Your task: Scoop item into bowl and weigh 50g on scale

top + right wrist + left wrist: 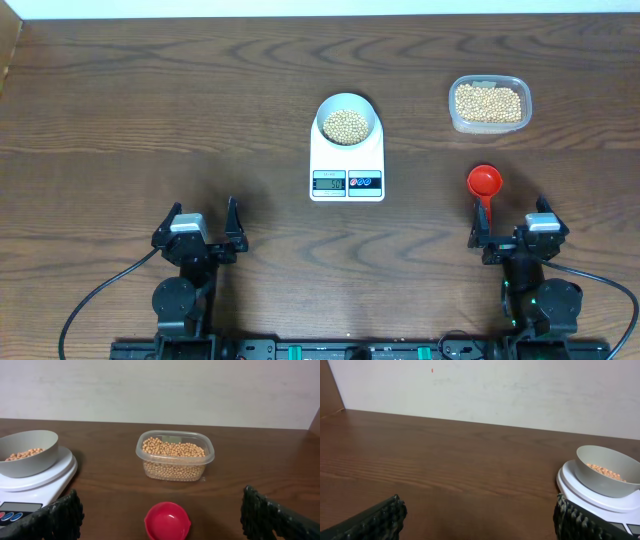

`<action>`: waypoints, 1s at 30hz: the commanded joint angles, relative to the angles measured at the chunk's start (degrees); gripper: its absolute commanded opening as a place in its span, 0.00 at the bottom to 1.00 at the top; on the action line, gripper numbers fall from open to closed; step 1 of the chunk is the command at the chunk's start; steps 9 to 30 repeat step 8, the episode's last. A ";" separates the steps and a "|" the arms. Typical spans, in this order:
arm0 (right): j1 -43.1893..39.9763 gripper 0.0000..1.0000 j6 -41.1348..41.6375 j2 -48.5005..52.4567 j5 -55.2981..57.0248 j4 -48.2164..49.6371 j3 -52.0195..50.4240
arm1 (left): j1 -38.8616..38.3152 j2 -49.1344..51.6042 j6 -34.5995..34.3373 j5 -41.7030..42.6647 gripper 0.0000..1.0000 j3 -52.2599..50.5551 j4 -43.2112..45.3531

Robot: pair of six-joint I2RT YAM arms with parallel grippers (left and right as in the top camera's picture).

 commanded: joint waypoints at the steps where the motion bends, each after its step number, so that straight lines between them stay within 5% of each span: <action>1: 0.24 0.99 -0.63 -0.33 -0.33 -0.15 -0.09 | 0.09 -0.28 0.76 -0.59 0.96 -0.85 -2.27; 30: 0.24 0.99 -0.63 -0.33 -0.33 -0.15 -0.09 | 0.09 -0.28 0.76 -0.59 0.96 -0.85 -2.27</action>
